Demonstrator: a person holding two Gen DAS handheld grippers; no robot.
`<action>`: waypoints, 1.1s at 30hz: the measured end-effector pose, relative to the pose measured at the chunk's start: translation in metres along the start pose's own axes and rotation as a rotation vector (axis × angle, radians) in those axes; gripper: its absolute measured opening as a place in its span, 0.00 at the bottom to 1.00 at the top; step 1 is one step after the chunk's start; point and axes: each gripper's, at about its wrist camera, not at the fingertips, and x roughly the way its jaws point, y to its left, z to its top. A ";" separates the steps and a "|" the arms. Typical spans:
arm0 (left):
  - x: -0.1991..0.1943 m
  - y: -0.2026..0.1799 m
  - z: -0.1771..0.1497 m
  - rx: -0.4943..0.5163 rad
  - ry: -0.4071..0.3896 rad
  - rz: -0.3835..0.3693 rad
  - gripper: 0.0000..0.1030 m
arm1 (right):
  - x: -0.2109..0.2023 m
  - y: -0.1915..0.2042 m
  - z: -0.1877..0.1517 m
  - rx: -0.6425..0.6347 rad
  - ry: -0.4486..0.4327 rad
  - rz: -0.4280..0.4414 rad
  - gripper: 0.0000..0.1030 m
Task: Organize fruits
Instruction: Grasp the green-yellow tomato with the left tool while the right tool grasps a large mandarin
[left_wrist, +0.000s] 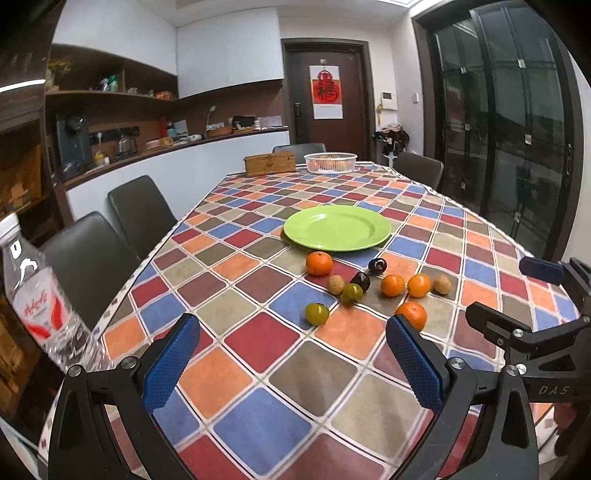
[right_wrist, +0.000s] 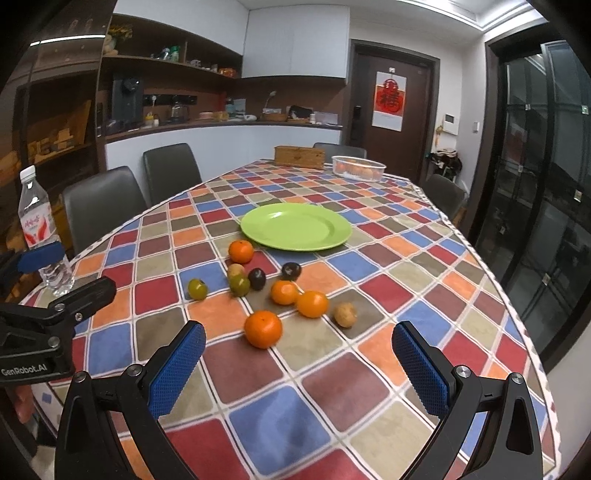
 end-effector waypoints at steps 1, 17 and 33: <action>0.004 0.000 0.000 0.014 0.000 -0.006 0.97 | 0.004 0.002 0.001 -0.002 0.005 0.007 0.99; 0.071 -0.003 0.005 0.155 0.086 -0.108 0.72 | 0.067 0.014 0.004 -0.002 0.135 0.095 0.80; 0.131 -0.018 0.001 0.216 0.240 -0.190 0.48 | 0.106 0.011 -0.007 0.034 0.252 0.154 0.58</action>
